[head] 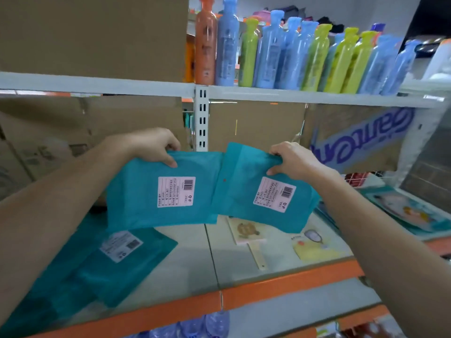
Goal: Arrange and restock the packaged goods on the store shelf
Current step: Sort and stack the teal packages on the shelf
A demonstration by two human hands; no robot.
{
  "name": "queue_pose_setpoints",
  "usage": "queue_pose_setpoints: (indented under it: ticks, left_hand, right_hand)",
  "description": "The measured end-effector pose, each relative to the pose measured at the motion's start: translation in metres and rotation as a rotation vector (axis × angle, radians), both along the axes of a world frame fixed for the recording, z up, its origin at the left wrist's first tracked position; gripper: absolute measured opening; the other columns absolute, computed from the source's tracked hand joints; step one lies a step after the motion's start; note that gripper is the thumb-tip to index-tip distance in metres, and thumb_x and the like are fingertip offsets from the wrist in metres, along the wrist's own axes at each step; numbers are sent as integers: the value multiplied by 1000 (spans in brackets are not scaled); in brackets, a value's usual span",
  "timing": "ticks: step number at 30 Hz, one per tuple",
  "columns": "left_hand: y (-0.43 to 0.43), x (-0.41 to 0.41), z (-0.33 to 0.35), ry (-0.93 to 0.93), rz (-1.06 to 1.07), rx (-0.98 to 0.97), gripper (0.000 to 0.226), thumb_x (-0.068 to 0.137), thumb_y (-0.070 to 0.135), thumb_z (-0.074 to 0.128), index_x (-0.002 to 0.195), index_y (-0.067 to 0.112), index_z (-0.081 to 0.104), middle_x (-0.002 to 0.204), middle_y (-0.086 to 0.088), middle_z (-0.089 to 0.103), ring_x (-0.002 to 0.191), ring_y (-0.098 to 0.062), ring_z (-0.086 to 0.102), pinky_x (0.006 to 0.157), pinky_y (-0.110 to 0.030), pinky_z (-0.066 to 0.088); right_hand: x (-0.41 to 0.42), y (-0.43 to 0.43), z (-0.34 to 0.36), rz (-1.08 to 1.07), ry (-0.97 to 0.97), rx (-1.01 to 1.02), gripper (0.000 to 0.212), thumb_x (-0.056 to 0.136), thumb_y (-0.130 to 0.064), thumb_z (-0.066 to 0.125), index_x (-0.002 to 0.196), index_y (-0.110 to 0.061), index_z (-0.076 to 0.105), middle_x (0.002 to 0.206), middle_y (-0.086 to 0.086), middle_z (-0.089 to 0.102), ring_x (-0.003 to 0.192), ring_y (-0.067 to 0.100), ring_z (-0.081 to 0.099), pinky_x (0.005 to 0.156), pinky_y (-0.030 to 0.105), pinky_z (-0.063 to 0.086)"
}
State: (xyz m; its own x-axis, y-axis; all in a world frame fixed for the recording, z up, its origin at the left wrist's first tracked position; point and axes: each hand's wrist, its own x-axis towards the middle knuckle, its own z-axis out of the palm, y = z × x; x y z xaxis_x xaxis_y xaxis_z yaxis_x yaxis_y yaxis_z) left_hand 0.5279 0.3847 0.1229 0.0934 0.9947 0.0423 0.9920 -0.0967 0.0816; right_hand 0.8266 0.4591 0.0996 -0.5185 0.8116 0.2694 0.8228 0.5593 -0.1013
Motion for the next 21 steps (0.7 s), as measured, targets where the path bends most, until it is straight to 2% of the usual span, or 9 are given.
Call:
queue_pose_setpoints:
  ticks: [3, 6, 8, 10, 12, 15, 17, 21]
  left_hand:
    - [31, 22, -1, 7, -42, 0, 19, 80, 23, 70, 96, 13, 66, 95, -2, 61, 88, -20, 56, 79, -33, 46]
    - [61, 40, -5, -21, -90, -11, 16, 80, 23, 71, 92, 15, 64, 96, -4, 63, 87, -21, 57, 79, -33, 48]
    - [79, 51, -4, -41, -113, -39, 18, 81, 24, 70, 96, 16, 66, 96, -2, 65, 89, -21, 59, 81, -34, 49]
    - [97, 64, -3, -39, -147, -44, 12, 81, 24, 70, 92, 19, 66, 91, 1, 64, 87, -21, 58, 78, -33, 48]
    - [112, 80, -4, -49, -173, -45, 12, 82, 24, 69, 92, 18, 66, 89, 2, 64, 85, -20, 58, 78, -32, 48]
    - [132, 108, -9, -48, -205, -39, 22, 83, 22, 67, 103, 12, 66, 98, -2, 65, 90, -21, 59, 83, -35, 48]
    - [144, 128, -12, -65, -223, -40, 23, 84, 22, 66, 104, 11, 66, 99, -3, 66, 90, -21, 60, 83, -37, 48]
    - [161, 172, -18, -91, -220, -12, 17, 86, 20, 65, 100, 11, 64, 94, -2, 65, 88, -22, 59, 82, -37, 47]
  right_hand:
    - [27, 17, 2, -55, 7, 0, 27, 79, -26, 72, 78, -13, 49, 77, -3, 50, 82, 24, 49, 61, 32, 33]
    - [49, 35, 4, -109, -1, -7, 23, 80, -26, 72, 92, -13, 58, 93, 2, 56, 92, 27, 53, 68, 35, 38]
    - [65, 45, 6, -137, -3, -36, 20, 80, -25, 71, 78, -21, 52, 89, -2, 52, 92, 25, 52, 66, 33, 35]
    - [81, 53, 8, -163, -3, -49, 29, 80, -24, 71, 72, -24, 44, 87, -4, 49, 88, 22, 48, 67, 31, 33]
    - [97, 63, 6, -194, 18, -47, 24, 81, -25, 71, 83, -22, 46, 93, -3, 49, 91, 21, 48, 69, 31, 33]
    - [127, 77, -1, -218, 22, -57, 22, 81, -25, 71, 94, -21, 53, 97, -2, 54, 98, 22, 53, 71, 31, 35]
    - [149, 86, -5, -230, 24, -49, 27, 81, -25, 70, 103, -17, 57, 103, 0, 57, 100, 22, 52, 72, 32, 37]
    - [199, 106, -12, -215, 41, -62, 22, 83, -23, 69, 98, -17, 53, 100, -1, 55, 97, 20, 50, 72, 32, 37]
